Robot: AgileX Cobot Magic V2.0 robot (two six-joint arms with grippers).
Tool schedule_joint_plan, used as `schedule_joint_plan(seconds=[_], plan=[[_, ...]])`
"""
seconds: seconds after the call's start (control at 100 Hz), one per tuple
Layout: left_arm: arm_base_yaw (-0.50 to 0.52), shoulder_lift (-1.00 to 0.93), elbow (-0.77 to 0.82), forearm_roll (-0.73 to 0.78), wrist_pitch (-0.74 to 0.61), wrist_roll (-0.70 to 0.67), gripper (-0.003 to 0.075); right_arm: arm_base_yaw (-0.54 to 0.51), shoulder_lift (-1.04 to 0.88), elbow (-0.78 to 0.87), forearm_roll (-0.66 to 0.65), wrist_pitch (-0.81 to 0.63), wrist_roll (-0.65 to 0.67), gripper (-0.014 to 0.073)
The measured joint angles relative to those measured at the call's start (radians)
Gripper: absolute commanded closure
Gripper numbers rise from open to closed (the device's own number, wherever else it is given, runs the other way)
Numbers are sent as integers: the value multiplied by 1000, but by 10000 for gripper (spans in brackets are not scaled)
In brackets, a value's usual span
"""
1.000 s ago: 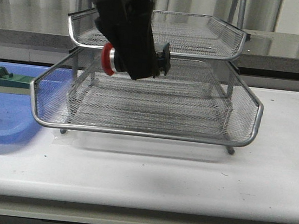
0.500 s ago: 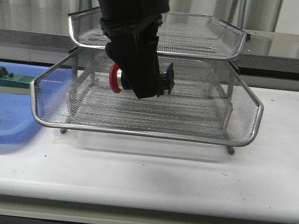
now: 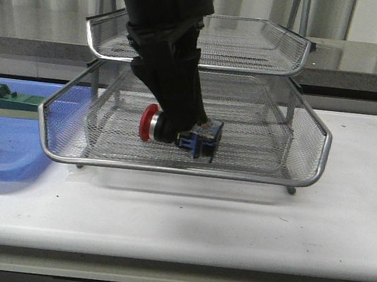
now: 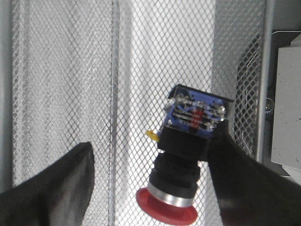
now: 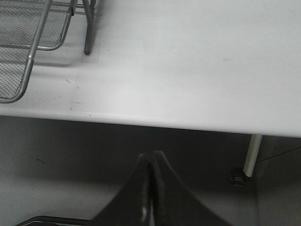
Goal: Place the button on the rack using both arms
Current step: 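Lower the push button onto the middle tier, open left gripper, withdraw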
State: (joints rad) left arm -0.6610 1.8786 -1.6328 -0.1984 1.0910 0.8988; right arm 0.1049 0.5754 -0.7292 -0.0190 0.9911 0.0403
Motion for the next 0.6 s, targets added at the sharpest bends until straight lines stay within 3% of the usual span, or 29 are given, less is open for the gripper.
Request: schedule_joint_plan(seconds=[0.25, 0.6], plan=[[0, 0, -79, -30, 124, -48, 231, 0, 0, 0, 0, 0, 0, 662], [33, -75, -141, -30, 148, -201, 262, 0, 0, 0, 0, 0, 0, 662]])
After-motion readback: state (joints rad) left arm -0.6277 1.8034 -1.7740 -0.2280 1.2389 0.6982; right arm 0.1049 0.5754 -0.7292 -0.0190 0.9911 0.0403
